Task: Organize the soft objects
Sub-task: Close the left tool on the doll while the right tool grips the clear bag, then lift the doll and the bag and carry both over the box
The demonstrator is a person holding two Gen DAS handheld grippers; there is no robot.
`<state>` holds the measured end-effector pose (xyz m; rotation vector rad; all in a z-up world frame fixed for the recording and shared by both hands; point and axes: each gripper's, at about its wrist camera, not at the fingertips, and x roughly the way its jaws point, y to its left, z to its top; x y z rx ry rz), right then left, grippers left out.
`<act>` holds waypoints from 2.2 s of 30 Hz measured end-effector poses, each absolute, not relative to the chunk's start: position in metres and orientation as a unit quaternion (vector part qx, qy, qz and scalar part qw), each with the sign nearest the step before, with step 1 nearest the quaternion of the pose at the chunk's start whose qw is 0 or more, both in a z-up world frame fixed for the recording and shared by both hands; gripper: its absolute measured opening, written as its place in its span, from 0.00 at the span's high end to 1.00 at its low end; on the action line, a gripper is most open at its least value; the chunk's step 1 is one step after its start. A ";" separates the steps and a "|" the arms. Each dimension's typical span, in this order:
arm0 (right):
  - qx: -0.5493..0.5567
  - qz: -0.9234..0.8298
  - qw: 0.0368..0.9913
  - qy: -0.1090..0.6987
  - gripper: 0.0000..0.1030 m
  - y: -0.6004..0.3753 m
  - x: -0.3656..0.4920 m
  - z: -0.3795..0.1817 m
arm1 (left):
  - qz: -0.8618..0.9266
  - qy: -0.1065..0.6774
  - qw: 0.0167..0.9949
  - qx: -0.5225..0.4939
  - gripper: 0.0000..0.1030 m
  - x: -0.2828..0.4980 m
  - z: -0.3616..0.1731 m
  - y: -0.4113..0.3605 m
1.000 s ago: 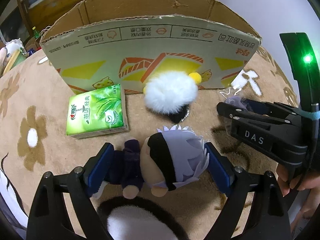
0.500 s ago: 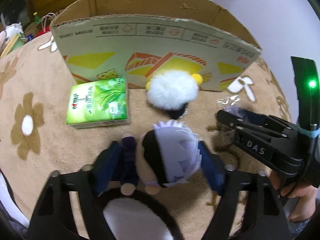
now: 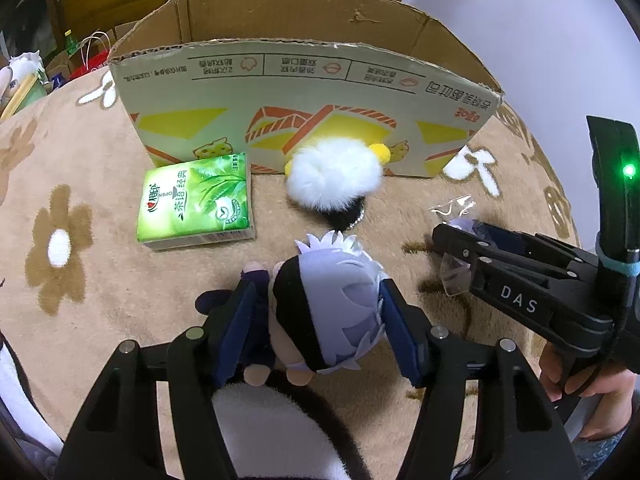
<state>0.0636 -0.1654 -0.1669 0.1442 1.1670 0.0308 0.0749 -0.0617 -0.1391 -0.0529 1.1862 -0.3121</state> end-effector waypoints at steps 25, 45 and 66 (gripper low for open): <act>0.091 0.008 0.831 0.549 0.57 -0.186 0.069 -0.167 | -0.127 0.542 0.822 0.117 0.38 0.061 -0.153 -0.093; 0.093 0.049 0.882 0.460 0.59 -0.179 0.050 -0.103 | -0.114 0.454 0.879 0.089 0.43 0.048 -0.092 -0.070; 0.074 0.061 0.941 0.325 0.59 -0.172 0.043 -0.047 | -0.091 0.325 0.940 0.041 0.43 0.059 -0.019 -0.036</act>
